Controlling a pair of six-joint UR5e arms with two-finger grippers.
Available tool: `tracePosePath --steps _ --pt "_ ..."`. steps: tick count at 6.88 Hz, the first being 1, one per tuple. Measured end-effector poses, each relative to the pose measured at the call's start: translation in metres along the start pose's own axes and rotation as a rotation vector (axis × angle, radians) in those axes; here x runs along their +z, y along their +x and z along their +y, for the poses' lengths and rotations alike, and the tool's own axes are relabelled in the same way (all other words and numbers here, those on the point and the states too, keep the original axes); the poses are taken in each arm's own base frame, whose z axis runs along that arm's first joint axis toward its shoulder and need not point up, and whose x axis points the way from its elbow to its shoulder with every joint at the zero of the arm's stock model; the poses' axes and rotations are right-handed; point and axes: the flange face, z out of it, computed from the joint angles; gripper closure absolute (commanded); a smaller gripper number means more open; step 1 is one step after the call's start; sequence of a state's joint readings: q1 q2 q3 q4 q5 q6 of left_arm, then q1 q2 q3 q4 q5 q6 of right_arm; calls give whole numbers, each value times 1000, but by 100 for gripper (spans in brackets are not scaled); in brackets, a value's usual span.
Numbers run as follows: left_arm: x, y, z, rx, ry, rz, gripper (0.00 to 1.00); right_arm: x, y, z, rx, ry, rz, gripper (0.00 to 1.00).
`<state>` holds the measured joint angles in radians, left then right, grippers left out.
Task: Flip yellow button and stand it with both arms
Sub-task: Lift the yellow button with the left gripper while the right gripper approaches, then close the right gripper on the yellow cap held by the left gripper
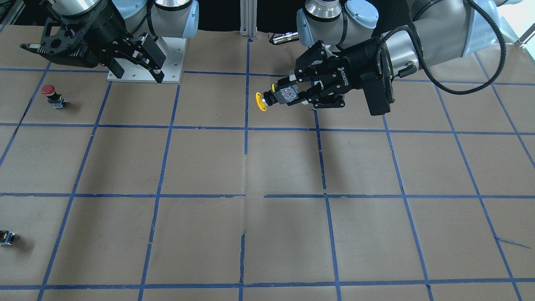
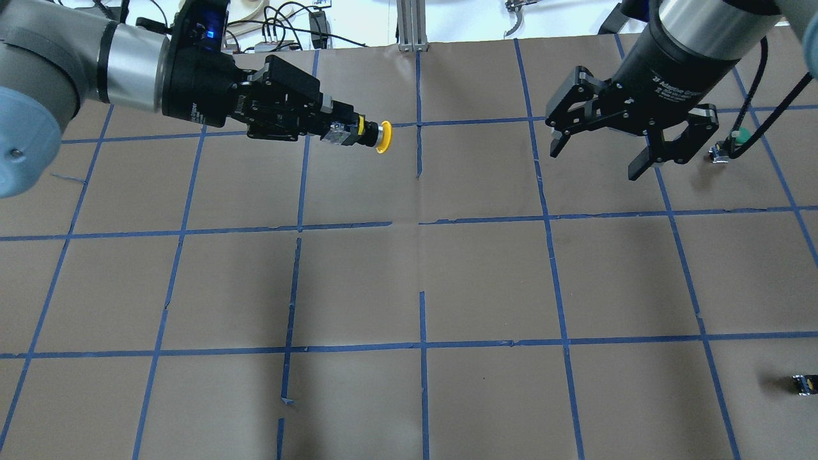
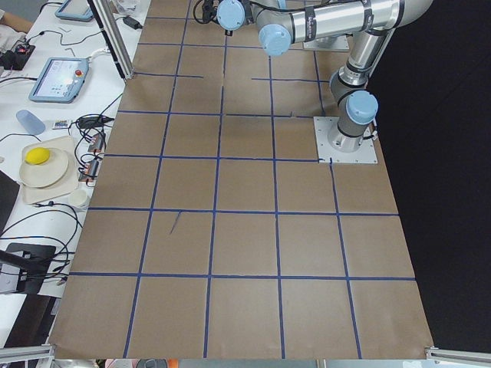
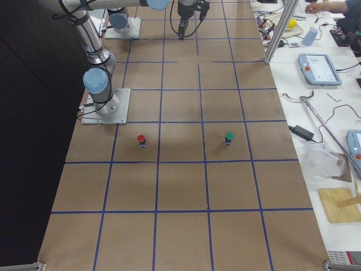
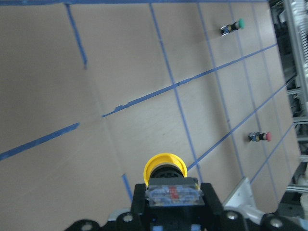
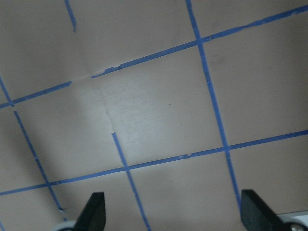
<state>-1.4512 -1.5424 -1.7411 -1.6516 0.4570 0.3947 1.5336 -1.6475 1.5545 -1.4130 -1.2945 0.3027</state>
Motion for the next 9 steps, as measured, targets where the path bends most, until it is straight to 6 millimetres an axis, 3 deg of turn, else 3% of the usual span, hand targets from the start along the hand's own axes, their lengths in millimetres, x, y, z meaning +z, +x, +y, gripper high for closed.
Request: tracePosePath --steps 2,5,7,9 --pt "25 32 17 -43 2 154 90 -4 -15 -6 261 -93 -230 0" --pt "31 37 20 -76 28 274 90 -27 0 -30 585 -228 -495 0" --pt "32 37 19 -79 29 281 90 -27 -12 -13 667 -307 -544 0" --pt "32 36 18 -81 30 284 90 -7 -30 12 669 -382 -535 0"
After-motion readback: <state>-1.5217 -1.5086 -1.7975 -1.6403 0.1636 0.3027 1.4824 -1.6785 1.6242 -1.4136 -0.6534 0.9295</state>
